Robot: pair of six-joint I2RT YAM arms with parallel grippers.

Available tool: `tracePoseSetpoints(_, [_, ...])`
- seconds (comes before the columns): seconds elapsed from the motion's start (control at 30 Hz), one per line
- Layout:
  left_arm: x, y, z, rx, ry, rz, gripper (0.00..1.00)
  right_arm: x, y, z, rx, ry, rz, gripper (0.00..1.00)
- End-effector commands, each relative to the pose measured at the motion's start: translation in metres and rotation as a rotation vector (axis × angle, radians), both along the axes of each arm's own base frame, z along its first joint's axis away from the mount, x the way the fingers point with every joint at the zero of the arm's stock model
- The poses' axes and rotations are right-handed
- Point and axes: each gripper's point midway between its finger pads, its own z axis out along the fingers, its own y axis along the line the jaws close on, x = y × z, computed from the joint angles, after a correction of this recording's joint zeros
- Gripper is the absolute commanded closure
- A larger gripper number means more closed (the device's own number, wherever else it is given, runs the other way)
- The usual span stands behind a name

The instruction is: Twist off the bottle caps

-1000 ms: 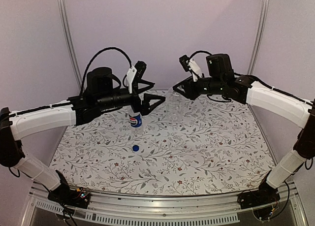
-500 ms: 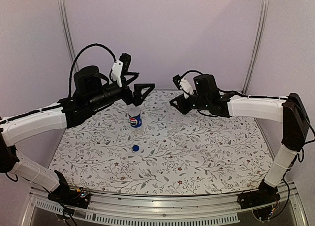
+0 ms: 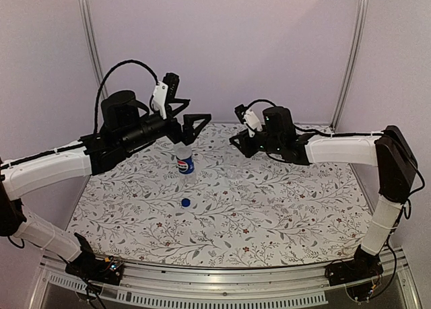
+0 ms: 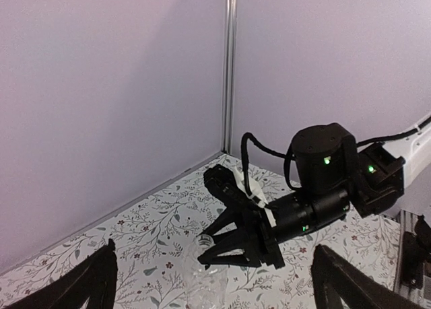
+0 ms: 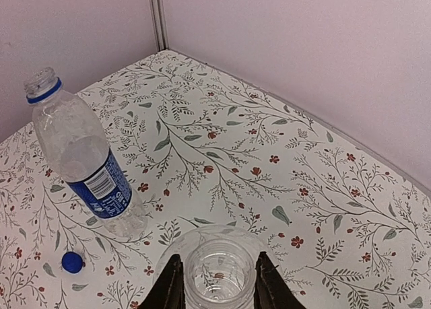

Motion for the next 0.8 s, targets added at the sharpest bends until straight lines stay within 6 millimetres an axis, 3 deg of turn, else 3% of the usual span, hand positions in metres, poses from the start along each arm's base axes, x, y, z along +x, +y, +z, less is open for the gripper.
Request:
tracePoseSetpoints(0.0, [0.002, 0.005, 0.005, -0.016, -0.017, 0.012, 0.0, 0.005, 0.0, -0.011, 0.004, -0.001, -0.016, 1.0])
tracePoseSetpoints(0.43, [0.001, 0.005, 0.004, -0.013, -0.016, 0.008, 0.0, 0.001, -0.002, -0.049, -0.048, 0.061, -0.012, 0.98])
tracePoseSetpoints(0.57, [0.002, 0.005, 0.004, -0.012, -0.019, 0.009, 0.0, 0.001, -0.004, -0.053, -0.061, 0.067, -0.015, 0.89])
tracePoseSetpoints(0.77, [0.002, 0.006, 0.004, -0.011, -0.022, 0.015, 0.0, -0.001, -0.006, -0.053, -0.076, 0.069, -0.016, 0.64])
